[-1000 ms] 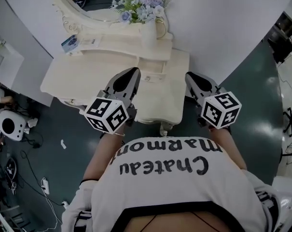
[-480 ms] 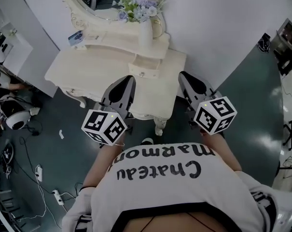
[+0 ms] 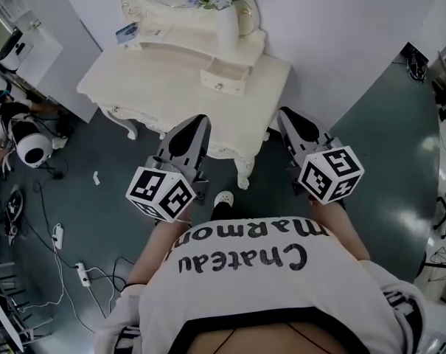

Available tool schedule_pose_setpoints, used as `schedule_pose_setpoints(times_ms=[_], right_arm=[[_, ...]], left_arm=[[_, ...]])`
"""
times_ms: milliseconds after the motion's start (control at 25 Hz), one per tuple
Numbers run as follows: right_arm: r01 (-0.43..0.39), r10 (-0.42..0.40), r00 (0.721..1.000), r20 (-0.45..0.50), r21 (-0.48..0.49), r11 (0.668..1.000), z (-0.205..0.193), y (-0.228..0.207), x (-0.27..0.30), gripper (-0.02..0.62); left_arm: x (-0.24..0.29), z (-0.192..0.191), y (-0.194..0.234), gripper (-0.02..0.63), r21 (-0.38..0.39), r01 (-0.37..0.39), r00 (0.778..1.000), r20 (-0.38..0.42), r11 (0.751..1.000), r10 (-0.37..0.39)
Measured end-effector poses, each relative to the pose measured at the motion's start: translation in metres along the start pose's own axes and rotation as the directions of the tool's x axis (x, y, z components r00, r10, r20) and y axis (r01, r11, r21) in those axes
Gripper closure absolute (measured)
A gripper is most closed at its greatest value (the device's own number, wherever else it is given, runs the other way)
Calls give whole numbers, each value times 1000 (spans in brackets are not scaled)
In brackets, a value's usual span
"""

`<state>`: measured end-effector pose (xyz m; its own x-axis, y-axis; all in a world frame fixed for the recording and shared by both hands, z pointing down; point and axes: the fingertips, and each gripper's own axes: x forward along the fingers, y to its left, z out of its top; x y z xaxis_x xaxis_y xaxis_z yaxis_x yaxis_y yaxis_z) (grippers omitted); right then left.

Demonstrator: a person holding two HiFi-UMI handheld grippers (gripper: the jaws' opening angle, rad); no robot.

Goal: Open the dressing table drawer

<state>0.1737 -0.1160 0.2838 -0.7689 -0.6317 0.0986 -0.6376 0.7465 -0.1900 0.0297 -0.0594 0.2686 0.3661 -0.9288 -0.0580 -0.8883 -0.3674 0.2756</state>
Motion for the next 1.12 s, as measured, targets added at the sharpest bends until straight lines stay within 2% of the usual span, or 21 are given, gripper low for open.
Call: schedule_pose_setpoints(times_ms=[600,1120], right_arm=[[-50,49,996,-72,-11,999,-29,6,-46,568],[-46,45,994,-98,-7,999,-41,5,-74,568]], left_arm=[[-33,-26,-38,583,-11,-78,997,-20,997,77],[-44,-34,-59,583,-13,-85,996,-32,996,85]])
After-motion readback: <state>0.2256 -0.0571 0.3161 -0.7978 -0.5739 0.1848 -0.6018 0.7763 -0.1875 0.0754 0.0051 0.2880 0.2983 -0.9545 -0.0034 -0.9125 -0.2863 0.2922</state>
